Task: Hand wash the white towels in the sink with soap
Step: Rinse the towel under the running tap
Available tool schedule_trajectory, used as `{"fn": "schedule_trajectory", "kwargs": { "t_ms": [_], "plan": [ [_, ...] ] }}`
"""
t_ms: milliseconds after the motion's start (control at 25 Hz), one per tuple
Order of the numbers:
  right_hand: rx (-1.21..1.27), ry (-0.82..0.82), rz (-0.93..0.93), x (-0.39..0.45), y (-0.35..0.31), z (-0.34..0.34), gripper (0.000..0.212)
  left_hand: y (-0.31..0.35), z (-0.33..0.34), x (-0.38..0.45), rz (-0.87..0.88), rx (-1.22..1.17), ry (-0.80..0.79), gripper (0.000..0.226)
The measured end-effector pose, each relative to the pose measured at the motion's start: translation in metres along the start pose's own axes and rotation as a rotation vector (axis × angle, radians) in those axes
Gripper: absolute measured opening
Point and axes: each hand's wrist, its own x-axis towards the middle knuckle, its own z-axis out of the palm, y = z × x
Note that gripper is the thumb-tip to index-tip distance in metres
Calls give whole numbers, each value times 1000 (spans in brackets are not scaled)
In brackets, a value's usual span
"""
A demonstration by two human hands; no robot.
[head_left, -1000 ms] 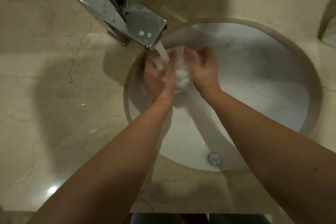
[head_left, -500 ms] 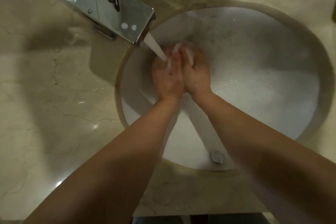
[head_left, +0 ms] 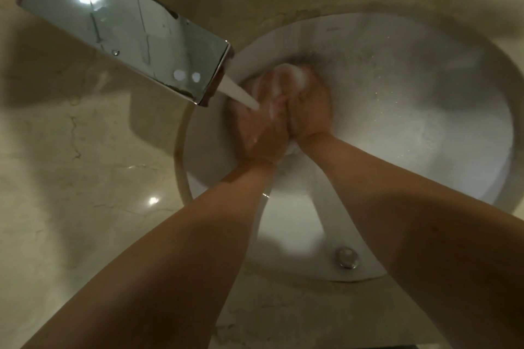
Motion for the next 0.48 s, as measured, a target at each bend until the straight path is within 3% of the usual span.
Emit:
{"fn": "schedule_trajectory", "kwargs": {
  "t_ms": [240, 480],
  "plan": [
    [-115, -29, -136, 17, -2, 3, 36, 2, 5, 6, -12, -66, 72, 59],
    [81, -2, -129, 5, -6, 0, 45, 19, -7, 4, -66, -74, 119, 48]
  ]
}}
